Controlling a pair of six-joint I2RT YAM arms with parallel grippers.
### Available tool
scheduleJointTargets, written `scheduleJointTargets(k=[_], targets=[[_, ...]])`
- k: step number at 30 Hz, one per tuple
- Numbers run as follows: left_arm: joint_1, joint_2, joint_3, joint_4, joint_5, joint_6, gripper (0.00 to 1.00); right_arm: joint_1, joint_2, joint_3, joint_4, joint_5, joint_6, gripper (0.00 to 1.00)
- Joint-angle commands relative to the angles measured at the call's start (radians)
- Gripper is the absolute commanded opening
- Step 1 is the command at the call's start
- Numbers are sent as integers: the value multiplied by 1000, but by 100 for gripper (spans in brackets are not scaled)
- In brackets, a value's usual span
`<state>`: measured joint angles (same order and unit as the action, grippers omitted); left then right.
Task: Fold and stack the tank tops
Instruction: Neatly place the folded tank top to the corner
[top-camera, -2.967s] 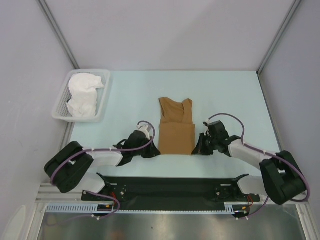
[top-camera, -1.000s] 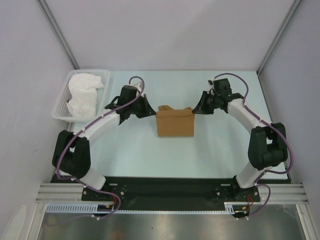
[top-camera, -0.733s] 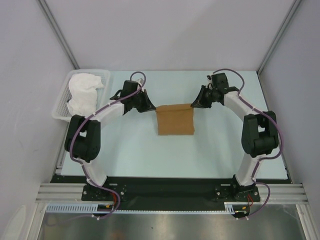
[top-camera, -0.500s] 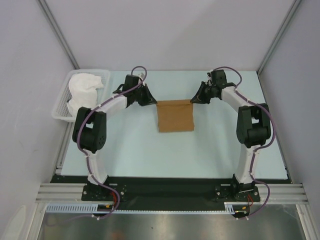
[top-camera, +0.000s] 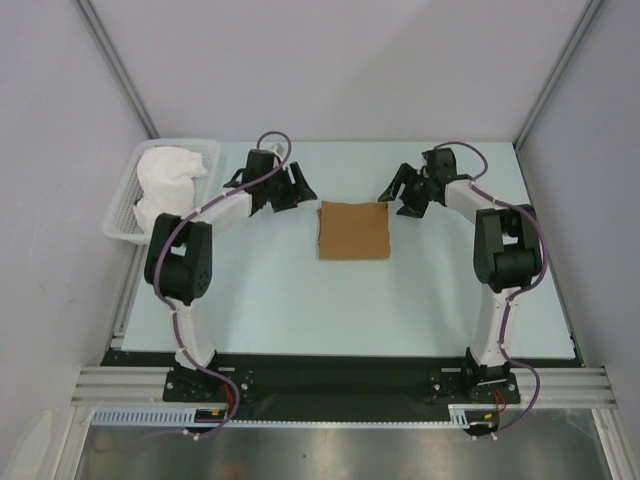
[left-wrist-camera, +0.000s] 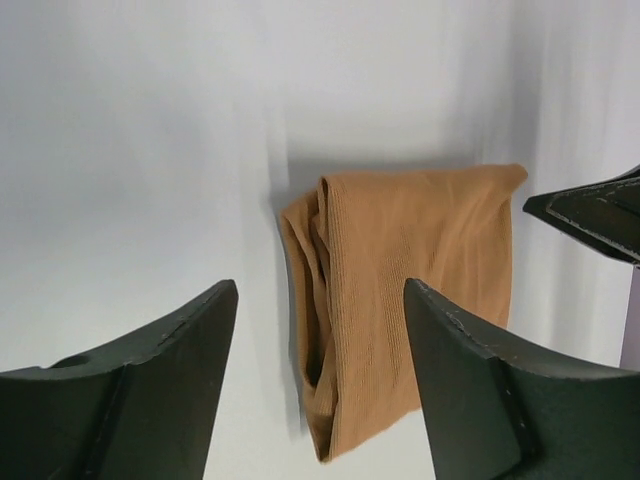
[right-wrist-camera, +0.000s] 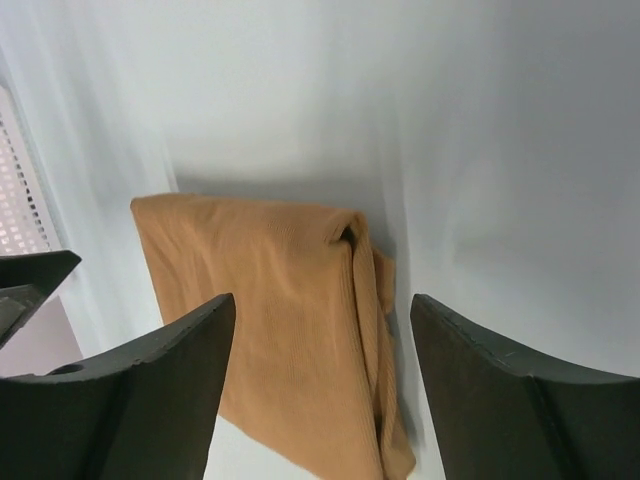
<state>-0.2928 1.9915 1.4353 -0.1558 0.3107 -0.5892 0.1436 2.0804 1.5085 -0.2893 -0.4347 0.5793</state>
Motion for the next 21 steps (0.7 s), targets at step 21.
scheduleJointTargets(k=[21], targets=[[3, -643, -449, -53, -171, 60, 87, 51, -25, -114, 47, -22, -141, 68]])
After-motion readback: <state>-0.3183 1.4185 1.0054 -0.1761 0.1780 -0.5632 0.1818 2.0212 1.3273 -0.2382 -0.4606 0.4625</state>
